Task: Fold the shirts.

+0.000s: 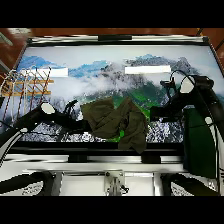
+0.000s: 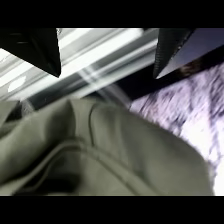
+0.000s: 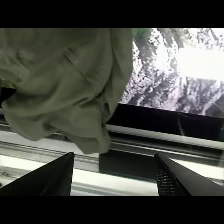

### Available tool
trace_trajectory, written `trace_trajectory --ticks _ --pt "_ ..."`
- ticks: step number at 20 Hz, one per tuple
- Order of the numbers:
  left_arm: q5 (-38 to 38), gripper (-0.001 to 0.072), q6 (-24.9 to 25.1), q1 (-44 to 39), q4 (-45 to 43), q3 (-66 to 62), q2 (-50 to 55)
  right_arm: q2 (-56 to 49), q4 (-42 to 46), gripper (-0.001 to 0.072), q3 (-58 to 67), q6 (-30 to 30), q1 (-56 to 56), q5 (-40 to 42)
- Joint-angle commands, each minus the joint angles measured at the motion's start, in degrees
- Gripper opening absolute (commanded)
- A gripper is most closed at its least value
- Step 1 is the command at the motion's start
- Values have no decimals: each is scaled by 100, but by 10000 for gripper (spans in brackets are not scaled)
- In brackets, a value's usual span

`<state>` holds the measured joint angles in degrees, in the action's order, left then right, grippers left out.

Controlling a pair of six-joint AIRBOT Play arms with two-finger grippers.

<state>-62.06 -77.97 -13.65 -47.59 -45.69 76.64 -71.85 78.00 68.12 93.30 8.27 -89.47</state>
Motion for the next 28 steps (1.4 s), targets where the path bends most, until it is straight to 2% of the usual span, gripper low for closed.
trace_trajectory --ticks 1,2,3,5,7,8,12,16,18,19,20,21,23,25,28 --pt "780 600 107 -140 481 90 297 -378 -306 629 -122 -59 7 98" --pt "861 507 109 -162 481 44 315 -505 -348 629 -122 -61 39 114" --pt "953 457 129 -162 479 17 310 -654 -337 629 -122 -83 125 179" --pt "1019 313 162 -162 479 -61 313 -951 -306 629 -122 -170 337 466" --pt "1025 108 343 -160 479 -116 313 -1193 -422 629 -120 -184 446 868" --pt "1019 28 354 -162 479 -140 313 -1250 -660 629 -120 -216 444 1051" --pt "931 27 601 -160 455 -444 308 -1250 -2035 629 -120 -1115 446 1482" --pt "748 27 710 -160 444 -807 308 -1357 -1864 629 -122 -1108 555 1891" --pt "643 27 706 -160 391 -935 306 -1585 -1674 626 -122 -785 656 1932" --pt "590 27 706 -160 352 -1014 299 -1700 -1517 553 -120 -612 686 1917" --pt "568 26 706 -162 247 -1130 264 -1762 -1381 154 -120 -586 695 1797" --pt "511 25 702 -160 -9 -1346 181 -1725 -1257 87 -92 -505 673 1569" --pt "396 25 616 -157 -691 -2048 -24 -1392 -839 75 168 -647 605 1139" --pt "289 25 468 -92 -1062 -3060 -199 -804 -531 75 807 -1080 520 872" --pt "308 27 466 24 -1069 -5285 -356 227 -533 75 2345 -1646 352 1182"
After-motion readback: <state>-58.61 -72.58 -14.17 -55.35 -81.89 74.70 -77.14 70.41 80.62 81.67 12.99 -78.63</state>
